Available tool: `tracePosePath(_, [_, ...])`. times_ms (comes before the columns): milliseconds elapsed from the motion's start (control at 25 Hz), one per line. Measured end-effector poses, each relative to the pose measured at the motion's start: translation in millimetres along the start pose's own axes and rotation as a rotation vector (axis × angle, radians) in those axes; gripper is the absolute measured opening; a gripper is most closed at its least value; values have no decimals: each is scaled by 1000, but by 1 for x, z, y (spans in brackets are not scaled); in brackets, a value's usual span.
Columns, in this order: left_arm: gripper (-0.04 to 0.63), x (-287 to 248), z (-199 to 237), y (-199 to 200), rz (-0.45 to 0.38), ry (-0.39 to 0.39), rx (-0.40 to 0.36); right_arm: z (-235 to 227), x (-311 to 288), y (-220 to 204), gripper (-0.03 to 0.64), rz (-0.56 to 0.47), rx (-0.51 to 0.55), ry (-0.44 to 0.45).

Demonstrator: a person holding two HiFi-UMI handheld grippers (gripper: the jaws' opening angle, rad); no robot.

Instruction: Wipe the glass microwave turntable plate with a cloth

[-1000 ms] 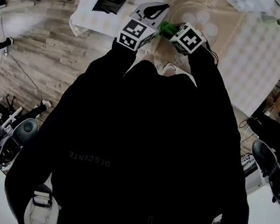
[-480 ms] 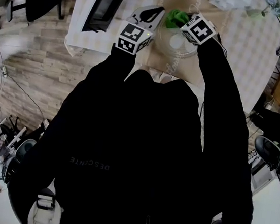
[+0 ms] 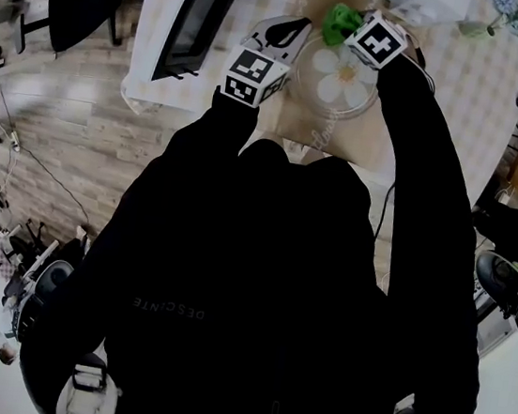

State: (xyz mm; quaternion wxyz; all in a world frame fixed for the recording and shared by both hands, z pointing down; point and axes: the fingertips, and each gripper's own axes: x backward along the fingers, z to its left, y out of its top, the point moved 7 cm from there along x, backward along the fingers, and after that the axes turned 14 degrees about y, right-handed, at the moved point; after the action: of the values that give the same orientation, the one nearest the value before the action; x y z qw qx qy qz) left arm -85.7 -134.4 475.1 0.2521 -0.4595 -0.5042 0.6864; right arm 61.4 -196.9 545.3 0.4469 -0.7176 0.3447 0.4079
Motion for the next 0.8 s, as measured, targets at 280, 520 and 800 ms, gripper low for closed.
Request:
tracePosePath(280, [23,-9,10,-8,22,15,14,-18,-40,-9,127,92,29,9])
tracePosePath(520, [23,-8,15,-19,45,19,33,-8,-46,-5,114,131,119,-59])
tracePosePath(800, [23,-3,11,-25,59,13,28,14,-52,-9,107,111,107,1])
